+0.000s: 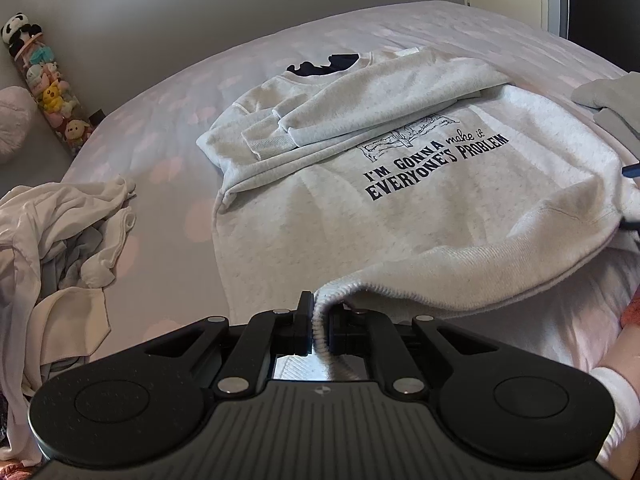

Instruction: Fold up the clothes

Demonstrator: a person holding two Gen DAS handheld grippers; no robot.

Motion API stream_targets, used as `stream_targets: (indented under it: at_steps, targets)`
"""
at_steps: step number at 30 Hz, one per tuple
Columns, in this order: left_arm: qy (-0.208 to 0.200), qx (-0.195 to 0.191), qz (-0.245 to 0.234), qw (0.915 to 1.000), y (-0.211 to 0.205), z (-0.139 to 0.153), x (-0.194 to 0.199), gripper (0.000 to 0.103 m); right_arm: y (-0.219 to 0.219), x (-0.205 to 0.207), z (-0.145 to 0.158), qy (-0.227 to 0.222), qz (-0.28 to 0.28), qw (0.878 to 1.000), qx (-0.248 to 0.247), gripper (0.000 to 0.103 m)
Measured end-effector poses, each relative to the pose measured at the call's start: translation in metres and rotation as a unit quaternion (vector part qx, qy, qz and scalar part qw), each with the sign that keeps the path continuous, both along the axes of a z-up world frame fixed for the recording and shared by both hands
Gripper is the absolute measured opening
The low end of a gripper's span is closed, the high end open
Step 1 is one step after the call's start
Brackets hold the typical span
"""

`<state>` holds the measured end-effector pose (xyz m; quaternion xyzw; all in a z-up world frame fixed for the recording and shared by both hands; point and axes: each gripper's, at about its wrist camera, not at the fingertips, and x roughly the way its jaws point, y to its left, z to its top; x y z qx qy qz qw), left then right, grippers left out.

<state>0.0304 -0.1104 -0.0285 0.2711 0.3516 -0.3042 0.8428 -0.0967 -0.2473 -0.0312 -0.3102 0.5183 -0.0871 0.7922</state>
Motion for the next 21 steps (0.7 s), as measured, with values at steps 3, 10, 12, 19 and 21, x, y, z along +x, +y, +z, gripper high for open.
stream_targets:
  at_steps: [3, 10, 12, 19, 21]
  targets:
    - [0.000, 0.002, -0.006, 1.0000, 0.003, 0.000, -0.005, 0.005, -0.012, -0.017, 0.006, -0.023, -0.002, 0.999, -0.049, 0.025]
    - [0.002, 0.003, -0.008, 1.0000, 0.004, -0.001, -0.007, 0.005, -0.008, -0.029, 0.021, -0.034, -0.005, 0.998, 0.044, 0.031]
    - [0.001, 0.001, -0.008, 1.0000, 0.002, 0.002, -0.006, 0.005, 0.004, -0.027, 0.024, -0.037, 0.012, 0.997, 0.074, 0.042]
    - [0.004, -0.005, -0.004, 1.0000, 0.003, 0.005, -0.003, 0.005, 0.052, 0.010, -0.018, 0.030, 0.062, 0.992, 0.105, 0.056]
    - [0.006, -0.009, -0.003, 0.9999, 0.003, 0.005, -0.001, 0.005, 0.059, 0.021, -0.027, 0.044, 0.058, 0.991, 0.109, 0.061]
